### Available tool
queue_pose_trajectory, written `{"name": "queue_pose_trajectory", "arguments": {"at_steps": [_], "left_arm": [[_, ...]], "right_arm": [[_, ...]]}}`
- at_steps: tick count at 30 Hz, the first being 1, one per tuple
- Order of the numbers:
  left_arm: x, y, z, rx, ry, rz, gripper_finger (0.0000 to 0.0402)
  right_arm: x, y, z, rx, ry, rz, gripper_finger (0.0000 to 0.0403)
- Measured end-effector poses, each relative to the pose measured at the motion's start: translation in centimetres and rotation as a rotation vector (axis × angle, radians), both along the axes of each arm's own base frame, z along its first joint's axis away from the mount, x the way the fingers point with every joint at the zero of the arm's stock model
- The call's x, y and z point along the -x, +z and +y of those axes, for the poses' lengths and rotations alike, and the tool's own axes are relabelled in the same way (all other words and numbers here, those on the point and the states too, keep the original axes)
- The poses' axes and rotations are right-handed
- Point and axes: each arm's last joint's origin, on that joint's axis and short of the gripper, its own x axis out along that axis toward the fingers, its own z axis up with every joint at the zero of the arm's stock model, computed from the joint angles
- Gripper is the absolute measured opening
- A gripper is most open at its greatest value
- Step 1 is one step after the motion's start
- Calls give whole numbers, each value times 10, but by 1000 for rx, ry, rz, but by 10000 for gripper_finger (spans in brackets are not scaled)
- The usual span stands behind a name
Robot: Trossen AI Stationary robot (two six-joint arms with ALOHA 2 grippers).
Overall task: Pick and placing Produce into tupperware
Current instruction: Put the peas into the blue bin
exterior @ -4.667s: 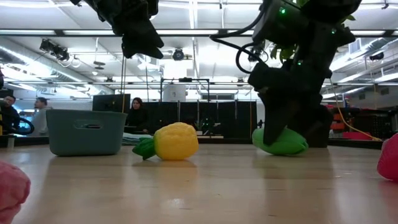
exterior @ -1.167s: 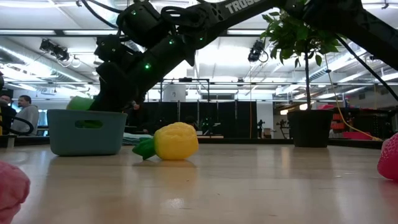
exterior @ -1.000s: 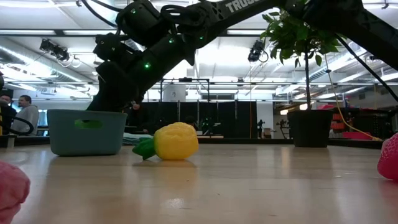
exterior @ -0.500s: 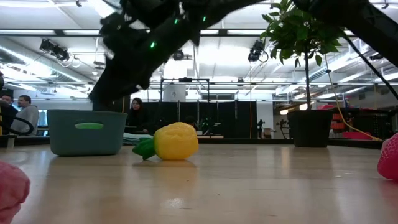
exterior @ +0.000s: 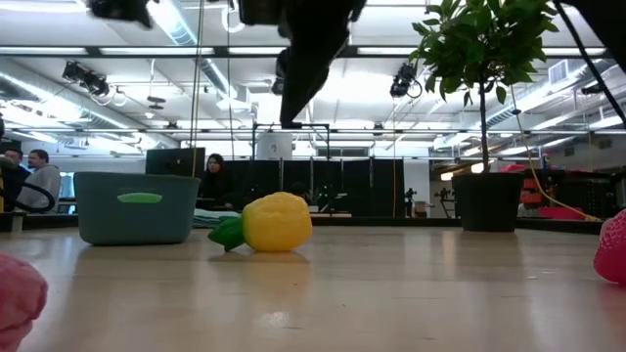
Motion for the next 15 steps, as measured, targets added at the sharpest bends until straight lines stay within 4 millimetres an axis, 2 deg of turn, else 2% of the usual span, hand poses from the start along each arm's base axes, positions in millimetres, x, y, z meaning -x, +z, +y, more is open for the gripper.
{"name": "queue_pose_trajectory", "arguments": {"at_steps": [4,7,11,15], "left_arm": [[-8,-48,-37,163,75,57,172],[-5,-75,-67,302,128,84,172],[1,-99,-104,481,206,24,172],[8,-115,-131,562,272,-32,172]], "right_arm": [[10,-10,12,68,15,29,268],[23,-26,9,220,-37,82,267],[49,-44,-13,415,-183,154,267],[81,-47,-41,419,-407,164,267]]}}
